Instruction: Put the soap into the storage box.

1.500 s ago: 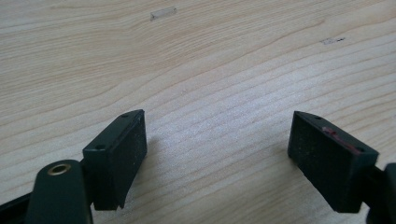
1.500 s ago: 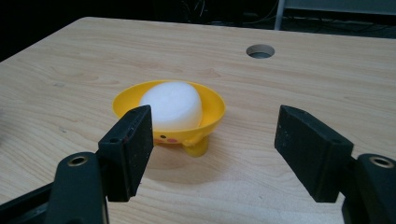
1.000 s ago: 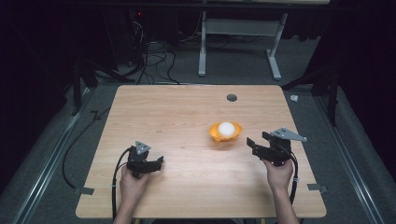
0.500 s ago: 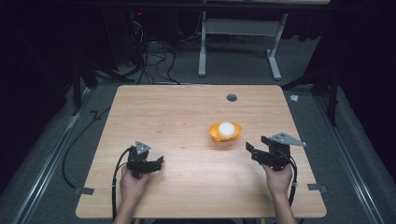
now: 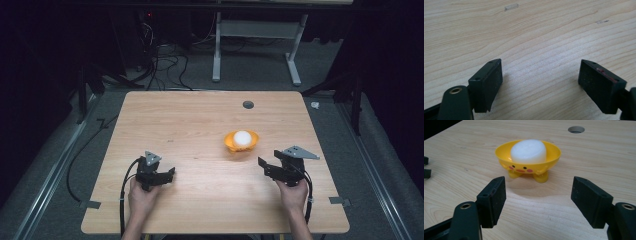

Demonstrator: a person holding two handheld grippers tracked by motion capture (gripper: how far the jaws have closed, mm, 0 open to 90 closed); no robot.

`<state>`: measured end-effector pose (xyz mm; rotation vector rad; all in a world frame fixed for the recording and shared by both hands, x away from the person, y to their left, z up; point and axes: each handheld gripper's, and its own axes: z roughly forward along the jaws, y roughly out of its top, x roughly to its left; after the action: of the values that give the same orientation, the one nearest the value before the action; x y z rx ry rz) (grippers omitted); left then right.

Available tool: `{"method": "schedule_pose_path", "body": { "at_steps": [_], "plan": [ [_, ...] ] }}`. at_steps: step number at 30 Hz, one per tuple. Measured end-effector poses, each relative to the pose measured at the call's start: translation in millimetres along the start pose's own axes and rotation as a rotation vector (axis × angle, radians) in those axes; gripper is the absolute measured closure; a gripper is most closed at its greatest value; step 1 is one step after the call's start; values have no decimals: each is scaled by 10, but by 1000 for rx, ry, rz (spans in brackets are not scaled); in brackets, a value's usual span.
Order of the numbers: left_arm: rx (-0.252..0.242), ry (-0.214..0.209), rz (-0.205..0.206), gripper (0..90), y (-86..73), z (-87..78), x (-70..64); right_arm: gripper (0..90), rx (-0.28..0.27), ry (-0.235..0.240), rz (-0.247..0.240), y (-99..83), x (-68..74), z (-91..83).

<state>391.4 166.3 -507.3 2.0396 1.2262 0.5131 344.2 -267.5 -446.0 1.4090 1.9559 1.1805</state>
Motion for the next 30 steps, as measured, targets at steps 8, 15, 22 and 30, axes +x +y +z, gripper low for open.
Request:
{"method": "schedule_pose_path", "body": {
  "at_steps": [8, 15, 22, 30],
  "plan": [
    [0, 0, 0, 201, 0, 0, 0, 289, 18, 10, 0, -38, 47, 57],
    [0, 0, 0, 201, 0, 0, 0, 288, 37, 17, -5, -63, 87, 117],
    [0, 0, 0, 201, 0, 0, 0, 288, 53, 19, -5, -95, 109, 159],
    [0, 0, 0, 201, 0, 0, 0, 289, 77, 14, -8, -155, 117, 215]
  ]
}}
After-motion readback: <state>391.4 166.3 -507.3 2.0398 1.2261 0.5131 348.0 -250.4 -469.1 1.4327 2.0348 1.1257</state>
